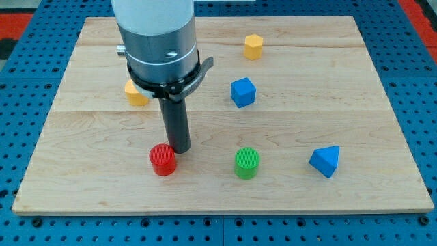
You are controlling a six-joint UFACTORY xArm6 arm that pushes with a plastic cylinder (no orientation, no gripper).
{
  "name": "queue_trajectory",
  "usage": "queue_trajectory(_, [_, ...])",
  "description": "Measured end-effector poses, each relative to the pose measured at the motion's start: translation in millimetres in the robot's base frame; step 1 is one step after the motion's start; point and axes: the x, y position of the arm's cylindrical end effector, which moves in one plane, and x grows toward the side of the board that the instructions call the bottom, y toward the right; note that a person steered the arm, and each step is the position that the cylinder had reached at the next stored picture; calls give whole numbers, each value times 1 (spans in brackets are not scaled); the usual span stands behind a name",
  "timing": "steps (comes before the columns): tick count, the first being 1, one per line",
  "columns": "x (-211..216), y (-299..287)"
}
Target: Place the blue cube vertically above the red circle
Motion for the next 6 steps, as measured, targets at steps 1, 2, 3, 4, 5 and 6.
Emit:
queue_trajectory(1, [-4, 2])
queue_trajectory(2, [-42, 64])
queue_trajectory(3, [-58, 141])
queue_trajectory(4, [-97, 173])
queue_trajectory(5, [-142, 164])
queue_trajectory(6, [-111, 123])
